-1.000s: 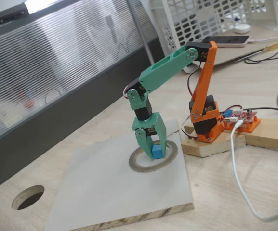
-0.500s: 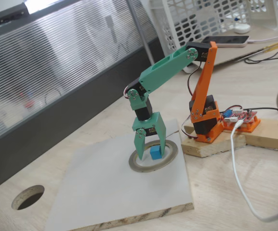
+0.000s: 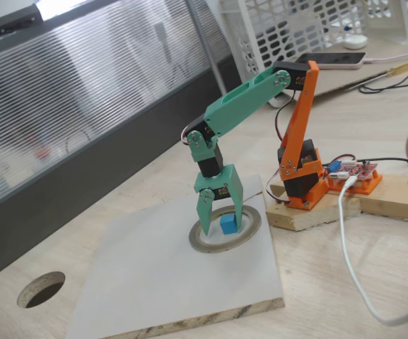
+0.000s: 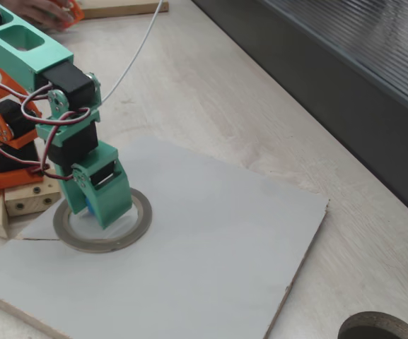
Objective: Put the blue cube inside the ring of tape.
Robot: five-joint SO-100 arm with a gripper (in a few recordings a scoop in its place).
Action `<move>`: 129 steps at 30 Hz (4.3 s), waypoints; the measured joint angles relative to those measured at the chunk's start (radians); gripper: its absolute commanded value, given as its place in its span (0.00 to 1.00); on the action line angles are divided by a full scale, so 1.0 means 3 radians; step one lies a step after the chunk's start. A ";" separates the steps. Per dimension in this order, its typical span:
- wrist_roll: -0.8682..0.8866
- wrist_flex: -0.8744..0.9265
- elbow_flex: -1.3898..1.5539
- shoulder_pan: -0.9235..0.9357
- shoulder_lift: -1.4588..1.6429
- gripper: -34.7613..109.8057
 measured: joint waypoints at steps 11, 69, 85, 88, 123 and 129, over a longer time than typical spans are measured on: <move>0.0026 0.0000 0.0000 -0.0020 0.0000 0.56; 0.0026 0.1974 -0.0961 0.0026 0.0409 0.56; 0.0005 0.2030 -0.0982 0.0026 0.0409 0.56; 0.0015 0.2030 -0.0982 0.0026 0.0409 0.56; 0.0031 0.2413 -0.0992 0.0343 0.0414 0.23; 0.0031 0.2413 -0.0992 0.0343 0.0414 0.24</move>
